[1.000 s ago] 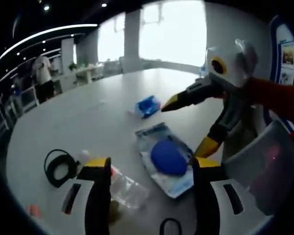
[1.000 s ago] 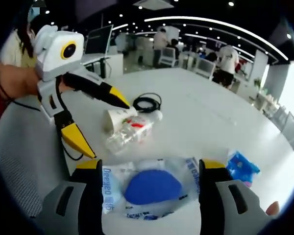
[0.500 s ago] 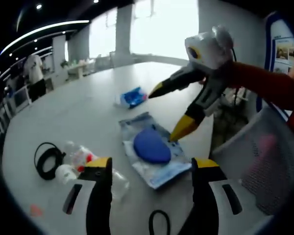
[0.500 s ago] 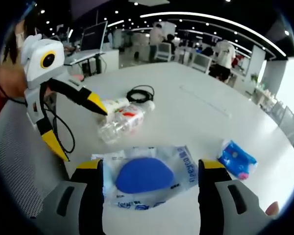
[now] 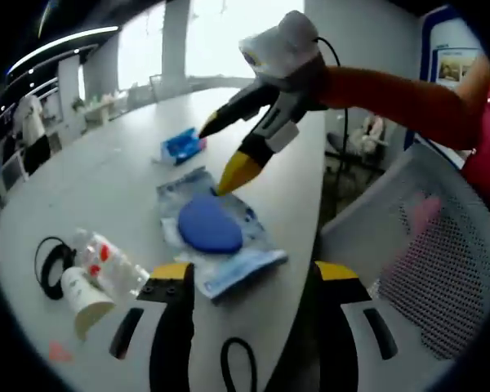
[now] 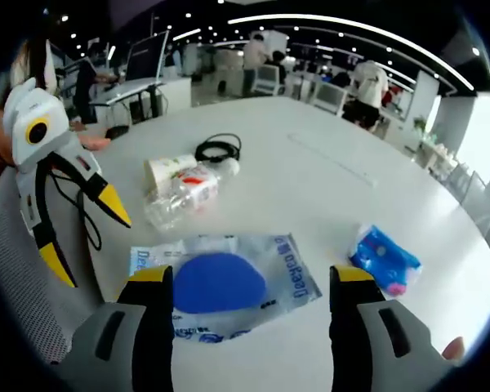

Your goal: Arrange the tabletop items into an orderly group along one side of the table until the central work area is clear of visible clutter.

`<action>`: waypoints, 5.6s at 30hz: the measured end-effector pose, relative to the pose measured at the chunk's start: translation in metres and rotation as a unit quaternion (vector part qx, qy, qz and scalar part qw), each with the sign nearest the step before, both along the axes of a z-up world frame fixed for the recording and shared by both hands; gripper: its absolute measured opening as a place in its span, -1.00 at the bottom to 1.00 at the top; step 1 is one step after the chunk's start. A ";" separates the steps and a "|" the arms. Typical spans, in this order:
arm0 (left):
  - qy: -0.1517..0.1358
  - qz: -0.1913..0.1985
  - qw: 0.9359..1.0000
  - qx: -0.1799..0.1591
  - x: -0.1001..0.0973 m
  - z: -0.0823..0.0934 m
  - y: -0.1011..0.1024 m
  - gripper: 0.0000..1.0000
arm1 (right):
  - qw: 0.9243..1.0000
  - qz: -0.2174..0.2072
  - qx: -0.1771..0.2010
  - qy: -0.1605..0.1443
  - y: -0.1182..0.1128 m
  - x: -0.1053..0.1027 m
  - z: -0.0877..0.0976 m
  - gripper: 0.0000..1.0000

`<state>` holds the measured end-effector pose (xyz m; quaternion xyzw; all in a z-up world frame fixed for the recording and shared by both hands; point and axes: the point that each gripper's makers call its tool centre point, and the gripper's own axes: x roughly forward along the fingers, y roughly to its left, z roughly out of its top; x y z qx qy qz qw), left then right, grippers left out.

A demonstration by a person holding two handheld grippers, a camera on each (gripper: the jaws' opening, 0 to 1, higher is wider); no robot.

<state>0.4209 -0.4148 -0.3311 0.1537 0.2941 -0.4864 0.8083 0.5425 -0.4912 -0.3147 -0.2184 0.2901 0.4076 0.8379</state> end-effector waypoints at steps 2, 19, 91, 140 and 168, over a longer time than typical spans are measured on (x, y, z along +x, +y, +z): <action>-0.016 -0.013 1.000 0.017 0.002 -0.002 0.000 0.05 | 1.000 0.000 -0.002 0.001 -0.002 0.002 -0.001 0.55; -0.076 -0.096 0.988 0.089 0.009 -0.026 -0.011 -0.60 | 0.999 0.006 -0.022 0.041 -0.013 0.024 -0.023 0.15; -0.136 -0.144 0.973 0.119 0.037 -0.006 -0.017 -1.00 | 0.991 -0.041 -0.041 0.118 -0.060 0.058 -0.037 -0.89; -0.163 -0.052 0.972 0.159 0.254 0.008 0.072 -1.00 | 0.985 -0.159 0.018 0.069 -0.031 0.158 -0.001 -0.92; -0.134 -0.071 0.967 0.206 0.285 -0.038 0.084 -0.99 | 0.983 -0.152 -0.017 0.099 -0.018 0.180 -0.053 -0.92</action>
